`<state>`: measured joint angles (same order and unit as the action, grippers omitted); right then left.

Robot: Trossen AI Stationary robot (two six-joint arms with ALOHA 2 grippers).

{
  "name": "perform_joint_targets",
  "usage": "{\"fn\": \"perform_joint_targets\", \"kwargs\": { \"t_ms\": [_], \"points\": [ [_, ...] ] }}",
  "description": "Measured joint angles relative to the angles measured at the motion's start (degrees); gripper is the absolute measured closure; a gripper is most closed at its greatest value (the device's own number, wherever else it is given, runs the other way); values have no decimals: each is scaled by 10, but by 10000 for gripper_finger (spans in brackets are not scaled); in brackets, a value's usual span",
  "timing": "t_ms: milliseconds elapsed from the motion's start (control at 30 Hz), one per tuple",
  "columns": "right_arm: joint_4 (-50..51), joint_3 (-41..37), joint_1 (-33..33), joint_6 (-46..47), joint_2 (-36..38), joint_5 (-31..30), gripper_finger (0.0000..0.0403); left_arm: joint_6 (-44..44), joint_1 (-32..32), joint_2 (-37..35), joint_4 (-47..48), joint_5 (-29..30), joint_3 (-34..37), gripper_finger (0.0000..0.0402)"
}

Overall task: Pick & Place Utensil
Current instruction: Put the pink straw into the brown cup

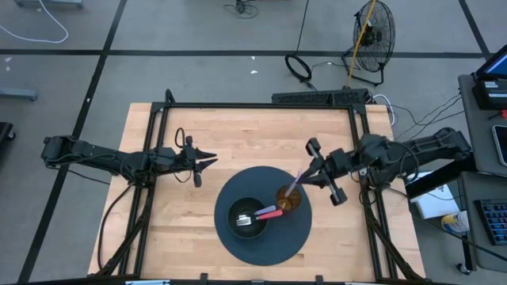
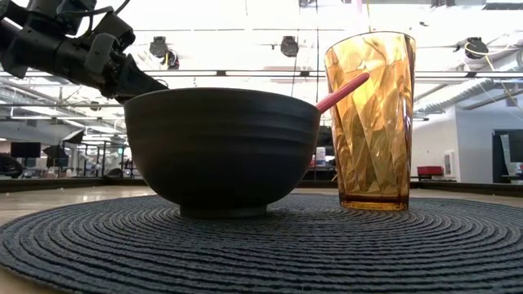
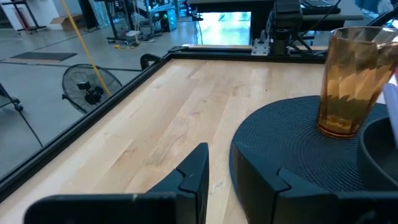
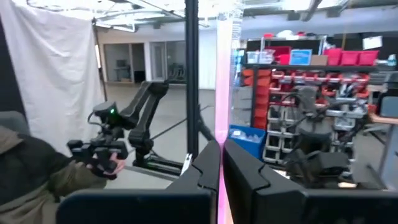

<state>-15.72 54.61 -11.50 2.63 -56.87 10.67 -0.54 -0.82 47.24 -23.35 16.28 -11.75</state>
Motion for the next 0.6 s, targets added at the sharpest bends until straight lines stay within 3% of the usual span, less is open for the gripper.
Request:
{"fn": "perform_joint_targets", "kwargs": {
  "t_ms": [467, 600],
  "points": [
    [25, -3, -42, -18, -31, -35, 399, -22, -1, 0, 9, -19, 0, 325],
    [-17, -46, -42, -18, -30, -53, 399, -26, -1, 0, 8, -19, 0, 325]
  ]
}}
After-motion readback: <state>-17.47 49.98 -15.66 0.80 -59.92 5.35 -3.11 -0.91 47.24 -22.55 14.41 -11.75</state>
